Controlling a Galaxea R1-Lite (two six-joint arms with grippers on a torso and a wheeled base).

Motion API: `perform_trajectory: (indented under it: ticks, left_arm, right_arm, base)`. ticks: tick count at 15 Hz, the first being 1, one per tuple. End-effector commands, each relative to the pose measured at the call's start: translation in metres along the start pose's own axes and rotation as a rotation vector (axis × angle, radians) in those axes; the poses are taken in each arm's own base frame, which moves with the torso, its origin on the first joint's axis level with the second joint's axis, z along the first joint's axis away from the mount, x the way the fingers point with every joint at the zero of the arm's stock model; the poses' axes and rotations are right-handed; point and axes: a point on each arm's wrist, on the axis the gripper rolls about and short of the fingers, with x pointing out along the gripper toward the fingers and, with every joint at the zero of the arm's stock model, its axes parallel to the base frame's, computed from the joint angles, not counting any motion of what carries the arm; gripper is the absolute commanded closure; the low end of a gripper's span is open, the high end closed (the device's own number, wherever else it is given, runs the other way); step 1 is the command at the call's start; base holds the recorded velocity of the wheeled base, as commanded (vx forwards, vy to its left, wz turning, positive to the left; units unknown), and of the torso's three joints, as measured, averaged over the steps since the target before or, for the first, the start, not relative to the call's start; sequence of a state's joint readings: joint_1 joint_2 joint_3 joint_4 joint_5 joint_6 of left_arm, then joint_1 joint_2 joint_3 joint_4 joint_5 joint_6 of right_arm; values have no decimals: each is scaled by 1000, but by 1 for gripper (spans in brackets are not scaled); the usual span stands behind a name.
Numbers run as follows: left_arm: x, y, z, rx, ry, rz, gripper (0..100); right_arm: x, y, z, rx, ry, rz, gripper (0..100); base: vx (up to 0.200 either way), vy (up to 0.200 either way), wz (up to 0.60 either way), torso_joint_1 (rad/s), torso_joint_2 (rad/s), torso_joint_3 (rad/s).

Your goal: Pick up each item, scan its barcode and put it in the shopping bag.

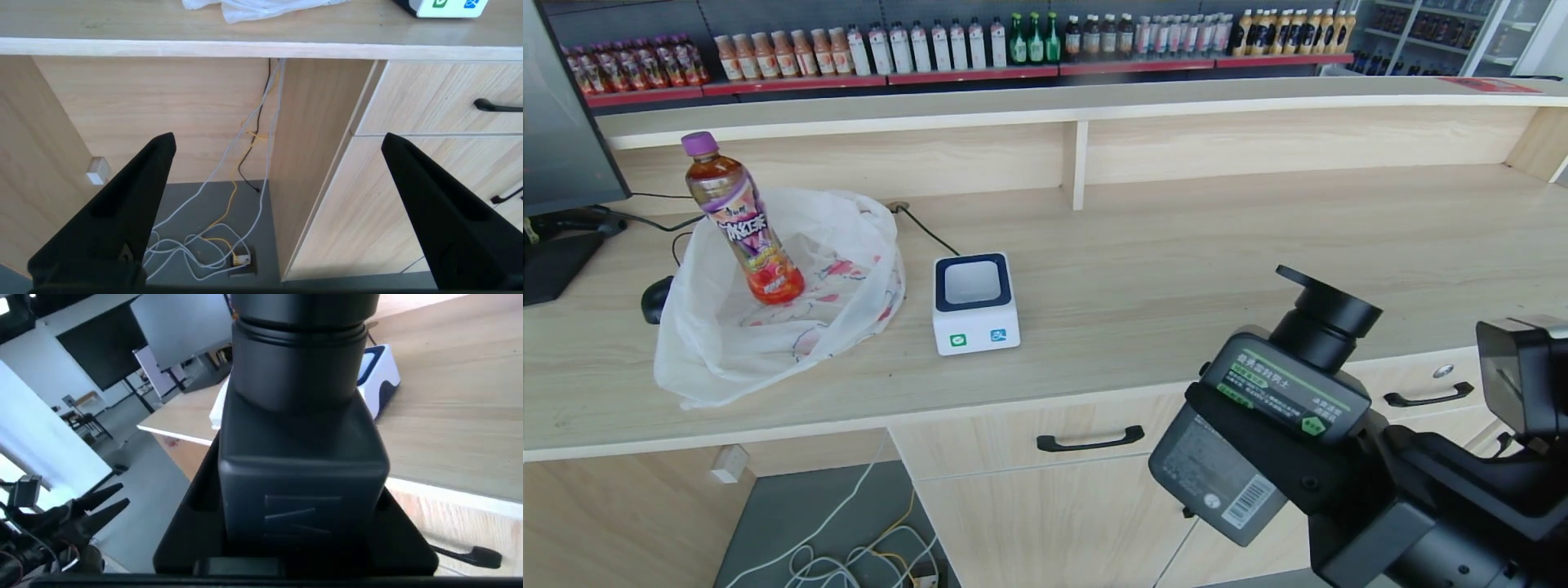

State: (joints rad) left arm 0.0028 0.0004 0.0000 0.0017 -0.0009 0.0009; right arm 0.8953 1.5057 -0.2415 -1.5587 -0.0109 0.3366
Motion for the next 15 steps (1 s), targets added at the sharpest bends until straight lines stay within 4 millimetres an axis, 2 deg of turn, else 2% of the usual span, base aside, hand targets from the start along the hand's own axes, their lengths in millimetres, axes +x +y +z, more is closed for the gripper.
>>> perform_trajectory:
  ticks: [1, 15]
  left_arm:
    - [0, 0, 0, 1, -2, 1, 0]
    - [0, 0, 0, 1, -1, 1, 0]
  right_arm:
    - [8, 1, 1, 18, -10, 9, 100]
    - [41, 6, 25, 44, -141, 73, 100]
  base:
    - [0, 0, 0, 0, 0, 0]
    - [0, 0, 0, 0, 0, 0]
